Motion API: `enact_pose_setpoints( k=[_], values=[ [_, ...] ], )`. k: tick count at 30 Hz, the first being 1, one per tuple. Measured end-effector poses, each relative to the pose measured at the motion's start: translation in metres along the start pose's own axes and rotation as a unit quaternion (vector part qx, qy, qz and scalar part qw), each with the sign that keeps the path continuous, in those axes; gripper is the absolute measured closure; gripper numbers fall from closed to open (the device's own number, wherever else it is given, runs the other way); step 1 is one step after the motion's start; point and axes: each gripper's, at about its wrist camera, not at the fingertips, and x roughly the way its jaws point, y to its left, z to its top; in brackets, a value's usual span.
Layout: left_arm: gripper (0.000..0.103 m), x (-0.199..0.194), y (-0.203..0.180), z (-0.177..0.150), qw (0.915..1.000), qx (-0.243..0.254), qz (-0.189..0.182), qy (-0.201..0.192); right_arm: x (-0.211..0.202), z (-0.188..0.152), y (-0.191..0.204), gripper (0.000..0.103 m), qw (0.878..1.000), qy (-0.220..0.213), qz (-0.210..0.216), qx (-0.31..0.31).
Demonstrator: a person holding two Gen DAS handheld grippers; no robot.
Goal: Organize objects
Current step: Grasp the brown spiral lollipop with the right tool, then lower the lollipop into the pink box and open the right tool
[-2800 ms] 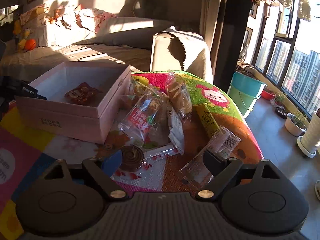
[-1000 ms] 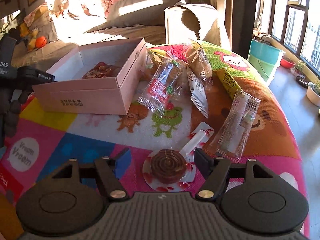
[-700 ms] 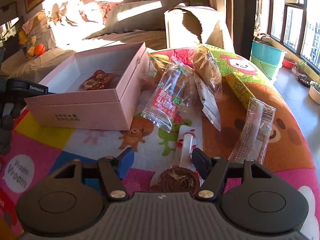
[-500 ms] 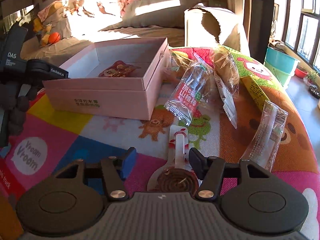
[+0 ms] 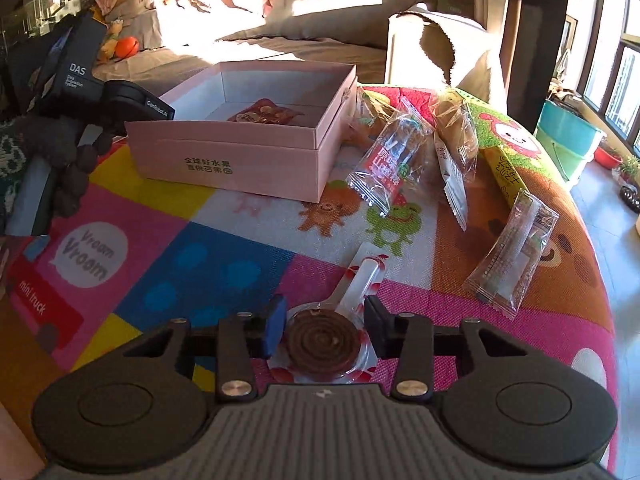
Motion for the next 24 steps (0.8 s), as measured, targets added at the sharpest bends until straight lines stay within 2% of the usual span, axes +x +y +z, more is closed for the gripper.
enact_pose_setpoints(
  k=[8, 15, 18, 24],
  values=[
    [0.089, 0.000, 0.000, 0.000, 1.0000, 0.000, -0.001, 0.000, -0.044, 0.025, 0.012, 0.061, 0.998, -0.036, 0.045, -0.013],
    [0.089, 0.000, 0.001, 0.000, 1.0000, -0.002, -0.004, 0.000, -0.077, 0.081, 0.025, 0.061, 0.989, -0.122, 0.074, -0.037],
    [0.089, 0.000, 0.001, 0.000, 1.0000, -0.002, -0.004, 0.000, -0.075, 0.106, 0.032, 0.061, 0.983, -0.164, 0.075, -0.046],
    [0.089, 0.000, 0.002, 0.000, 1.0000, -0.001, -0.003, 0.002, -0.032, 0.160, 0.044, 0.061, 0.977, -0.186, 0.104, -0.028]
  ],
)
